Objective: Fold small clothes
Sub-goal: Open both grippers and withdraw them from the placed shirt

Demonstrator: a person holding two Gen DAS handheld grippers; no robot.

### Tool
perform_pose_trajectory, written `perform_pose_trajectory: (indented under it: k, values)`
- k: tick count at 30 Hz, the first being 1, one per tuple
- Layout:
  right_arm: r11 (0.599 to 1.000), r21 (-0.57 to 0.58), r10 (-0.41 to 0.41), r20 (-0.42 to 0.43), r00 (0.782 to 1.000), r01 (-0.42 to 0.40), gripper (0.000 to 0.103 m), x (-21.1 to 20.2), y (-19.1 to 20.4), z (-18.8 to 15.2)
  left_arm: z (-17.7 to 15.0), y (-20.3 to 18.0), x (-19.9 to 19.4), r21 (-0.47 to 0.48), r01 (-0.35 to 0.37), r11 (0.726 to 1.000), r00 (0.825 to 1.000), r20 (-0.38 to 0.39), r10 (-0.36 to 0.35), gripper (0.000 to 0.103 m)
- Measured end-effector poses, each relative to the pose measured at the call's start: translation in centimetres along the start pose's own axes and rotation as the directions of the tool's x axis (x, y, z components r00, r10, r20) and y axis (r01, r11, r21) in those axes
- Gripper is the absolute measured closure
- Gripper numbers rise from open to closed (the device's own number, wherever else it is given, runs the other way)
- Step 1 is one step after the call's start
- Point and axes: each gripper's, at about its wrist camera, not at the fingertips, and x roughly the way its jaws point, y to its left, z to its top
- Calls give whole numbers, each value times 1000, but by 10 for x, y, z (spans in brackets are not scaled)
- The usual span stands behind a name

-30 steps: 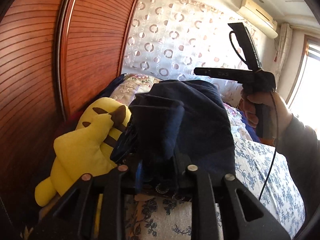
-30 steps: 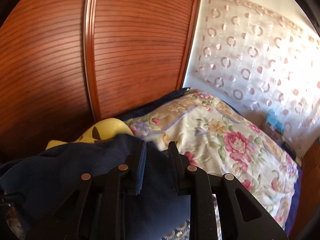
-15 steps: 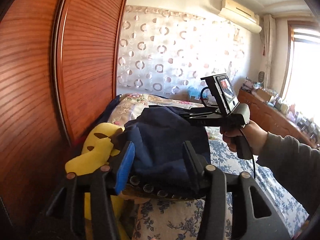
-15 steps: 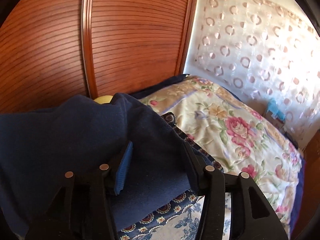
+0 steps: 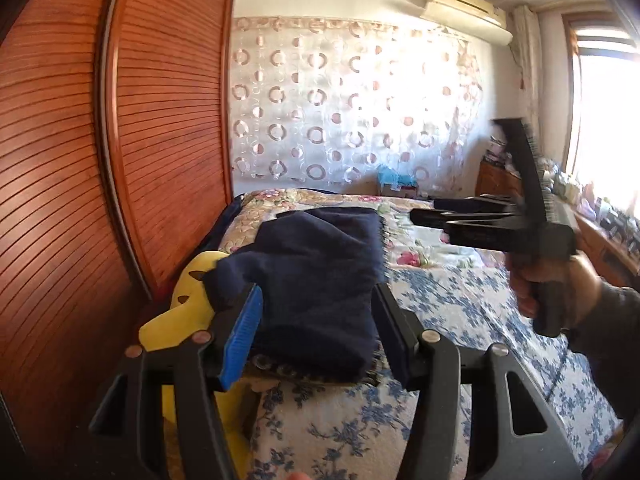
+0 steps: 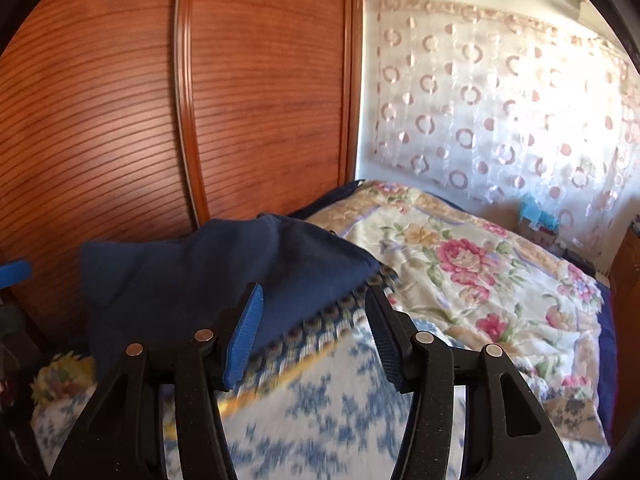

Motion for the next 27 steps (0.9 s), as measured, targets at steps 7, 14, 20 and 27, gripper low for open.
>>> perform_pose_trajectory:
  k: [7, 14, 20, 27]
  values:
    - [998, 47, -47, 33, 998, 45, 31, -92, 2, -45, -10, -47, -7, 61, 42, 997, 999, -11, -42, 47]
    - [988, 107, -115, 44, 992, 110, 28, -165, 1, -89, -20, -91, -14, 74, 100, 992, 995, -28, -98, 47]
    - [967, 151, -213, 49, 976, 204, 28, -225, 1, -122, -24, -124, -25, 95, 113, 989, 993, -37, -110, 47]
    - [918, 255, -335, 92, 938, 303, 27, -292, -7, -146, -19, -149, -54, 106, 161, 981, 987, -19, -160, 47]
